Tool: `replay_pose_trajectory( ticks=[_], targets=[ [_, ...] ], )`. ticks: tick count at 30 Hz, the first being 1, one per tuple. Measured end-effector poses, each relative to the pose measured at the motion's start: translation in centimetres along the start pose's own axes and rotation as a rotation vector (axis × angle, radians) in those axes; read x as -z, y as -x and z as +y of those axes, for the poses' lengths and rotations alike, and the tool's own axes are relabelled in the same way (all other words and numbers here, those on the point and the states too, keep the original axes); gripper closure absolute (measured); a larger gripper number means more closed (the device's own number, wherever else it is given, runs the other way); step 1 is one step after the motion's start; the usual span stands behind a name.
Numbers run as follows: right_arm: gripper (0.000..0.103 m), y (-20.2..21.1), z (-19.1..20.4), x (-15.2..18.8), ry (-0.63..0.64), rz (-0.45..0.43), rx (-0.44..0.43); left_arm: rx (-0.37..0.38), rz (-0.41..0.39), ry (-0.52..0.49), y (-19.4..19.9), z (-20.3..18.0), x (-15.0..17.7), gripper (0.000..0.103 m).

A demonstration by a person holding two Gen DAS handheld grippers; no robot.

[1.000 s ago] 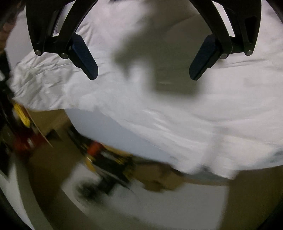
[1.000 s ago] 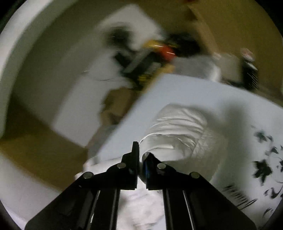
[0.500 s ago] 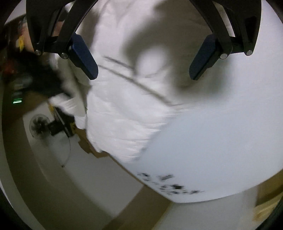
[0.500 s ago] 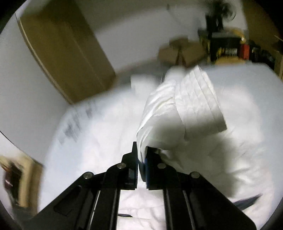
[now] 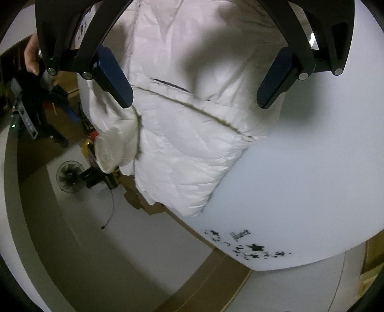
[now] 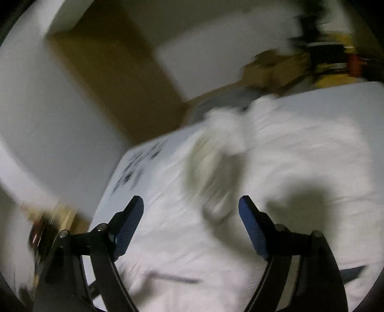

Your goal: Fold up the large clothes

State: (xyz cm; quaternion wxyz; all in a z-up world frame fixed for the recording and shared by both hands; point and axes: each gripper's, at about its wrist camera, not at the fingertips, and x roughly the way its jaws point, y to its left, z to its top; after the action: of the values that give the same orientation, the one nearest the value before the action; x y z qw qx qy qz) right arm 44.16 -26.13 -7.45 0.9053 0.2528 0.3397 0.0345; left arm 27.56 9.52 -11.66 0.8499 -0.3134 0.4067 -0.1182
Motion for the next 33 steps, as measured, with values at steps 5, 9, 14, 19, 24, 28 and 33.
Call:
replay_pose_trajectory(
  ticks=[5,9,14,19,24,28,33],
  targets=[
    [0.021,1.5,-4.9,0.6,-0.091,0.065,-0.054,-0.032,0.020,-0.066,-0.7,-2.0,0.1,0.000],
    [0.021,3.6,-5.9,2.7,-0.103,0.093,-0.094,-0.063,0.086,-0.193,-3.9,-6.9,-1.1,0.000],
    [0.021,8.3,-7.8,4.9,-0.088,0.043,-0.138,0.025,0.160,-0.154,-9.9,-11.1,-3.1,0.000],
    [0.021,11.3,-9.9,5.8,-0.097,0.016,-0.137,0.028,0.261,-0.031,-17.5,-11.4,-4.9,0.000],
    [0.021,13.7,-12.1,5.8,-0.097,-0.045,-0.094,0.001,0.273,-0.003,-20.3,-11.0,-5.2,0.004],
    [0.021,15.2,-14.3,6.0,-0.137,-0.088,-0.074,-0.046,0.234,0.002,-19.7,-9.9,-5.7,0.051],
    [0.021,15.9,-16.1,6.3,-0.192,-0.103,-0.065,-0.056,0.217,-0.022,-18.8,-8.9,-4.6,0.062]
  ],
)
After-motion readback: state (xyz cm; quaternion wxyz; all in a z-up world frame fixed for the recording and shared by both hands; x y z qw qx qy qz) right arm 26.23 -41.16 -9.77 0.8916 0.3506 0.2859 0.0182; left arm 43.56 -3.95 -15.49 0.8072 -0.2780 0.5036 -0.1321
